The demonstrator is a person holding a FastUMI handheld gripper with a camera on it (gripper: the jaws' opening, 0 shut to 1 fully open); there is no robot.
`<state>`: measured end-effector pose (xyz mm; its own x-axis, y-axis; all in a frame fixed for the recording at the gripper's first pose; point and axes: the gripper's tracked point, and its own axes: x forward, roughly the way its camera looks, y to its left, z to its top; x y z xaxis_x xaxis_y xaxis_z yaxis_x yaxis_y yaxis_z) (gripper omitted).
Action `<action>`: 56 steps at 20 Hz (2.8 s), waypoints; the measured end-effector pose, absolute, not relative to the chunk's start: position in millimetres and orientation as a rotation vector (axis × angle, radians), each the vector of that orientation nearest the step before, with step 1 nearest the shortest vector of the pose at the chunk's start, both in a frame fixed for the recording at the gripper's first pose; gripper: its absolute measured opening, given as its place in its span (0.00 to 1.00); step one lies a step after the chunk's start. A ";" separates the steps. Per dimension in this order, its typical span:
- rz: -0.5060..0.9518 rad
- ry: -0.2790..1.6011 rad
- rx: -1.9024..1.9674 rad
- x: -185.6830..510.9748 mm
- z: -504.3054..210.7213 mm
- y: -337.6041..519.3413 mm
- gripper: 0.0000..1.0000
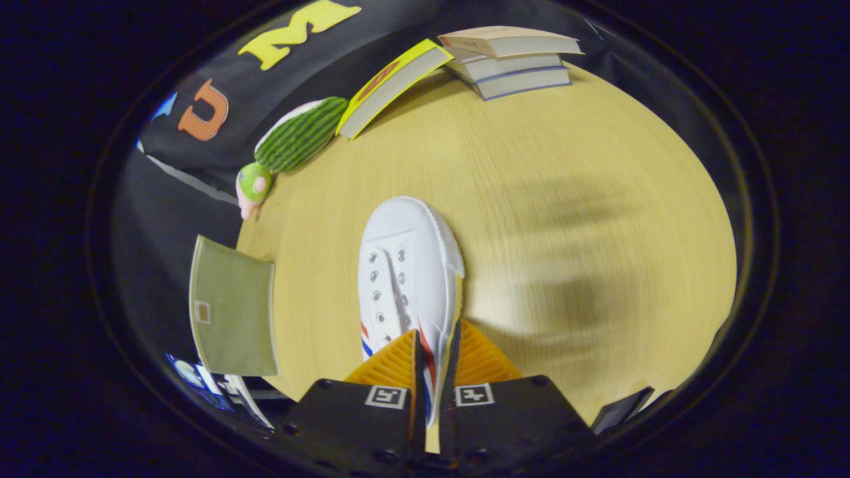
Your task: Open the storage box then place both shoes into the box .Put the left shoe in first, then the right shoe, with the right side of both shoes facing outward in a uniform manner.
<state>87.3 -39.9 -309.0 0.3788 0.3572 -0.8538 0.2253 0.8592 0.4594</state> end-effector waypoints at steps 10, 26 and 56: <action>0.124 1.161 0.853 73.3 -279.2 -2.8 0.08; 0.280 0.997 0.775 91.7 -77.7 254.3 0.08; 0.174 0.609 0.364 116.8 -65.0 314.4 0.72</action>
